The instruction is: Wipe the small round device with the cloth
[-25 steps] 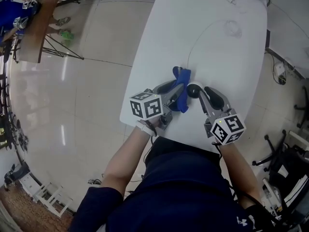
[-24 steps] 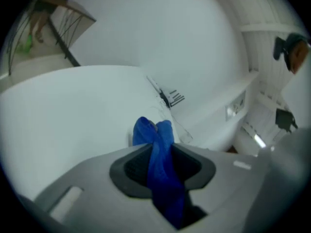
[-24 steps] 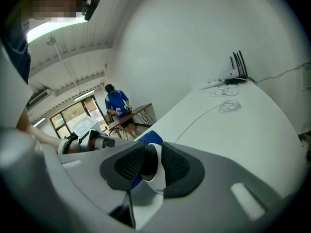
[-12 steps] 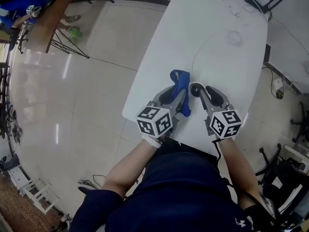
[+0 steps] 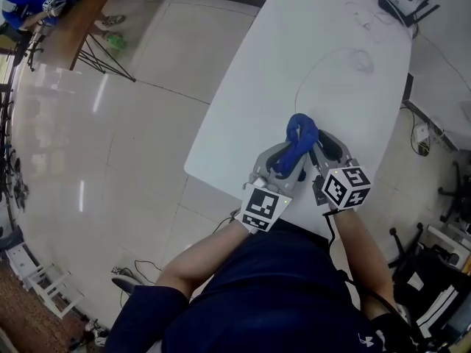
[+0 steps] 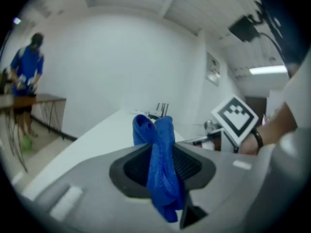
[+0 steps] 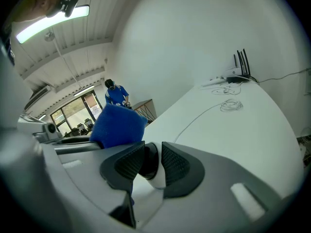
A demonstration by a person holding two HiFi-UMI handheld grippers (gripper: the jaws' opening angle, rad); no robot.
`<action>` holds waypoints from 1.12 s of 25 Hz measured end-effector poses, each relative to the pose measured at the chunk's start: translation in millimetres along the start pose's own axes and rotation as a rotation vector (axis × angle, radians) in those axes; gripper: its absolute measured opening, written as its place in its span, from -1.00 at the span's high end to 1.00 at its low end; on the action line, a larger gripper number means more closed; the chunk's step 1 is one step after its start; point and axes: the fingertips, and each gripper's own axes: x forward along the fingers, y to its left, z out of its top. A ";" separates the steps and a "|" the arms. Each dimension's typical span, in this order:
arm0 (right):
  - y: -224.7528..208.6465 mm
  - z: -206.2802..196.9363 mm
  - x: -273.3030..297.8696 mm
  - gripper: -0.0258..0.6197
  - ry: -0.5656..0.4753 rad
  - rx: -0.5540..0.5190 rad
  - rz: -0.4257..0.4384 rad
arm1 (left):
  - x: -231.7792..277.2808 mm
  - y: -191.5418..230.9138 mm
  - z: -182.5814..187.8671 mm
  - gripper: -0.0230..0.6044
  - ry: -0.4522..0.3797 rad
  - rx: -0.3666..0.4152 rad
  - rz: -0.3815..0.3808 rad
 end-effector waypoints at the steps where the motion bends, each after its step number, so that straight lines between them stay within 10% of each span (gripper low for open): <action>1: 1.0 0.4 0.0 0.57 -0.002 0.003 0.001 | -1.1 11.2 -3.6 0.53 0.001 -0.091 0.017; 11: 2.4 -1.5 3.5 0.57 -0.018 0.046 0.016 | 5.2 76.3 -75.0 0.53 0.035 -0.949 0.033; 17: 1.0 -2.9 2.3 0.57 -0.028 0.042 0.016 | 9.8 74.9 -95.2 0.53 -0.006 -1.179 0.097; 21: -0.4 1.6 -0.4 0.60 -0.045 0.071 0.015 | -2.8 78.5 -49.8 0.53 -0.049 -0.981 0.117; 28: -28.0 19.9 -44.0 0.71 -0.178 0.183 -0.091 | 2.8 36.0 16.0 0.53 0.057 0.093 0.005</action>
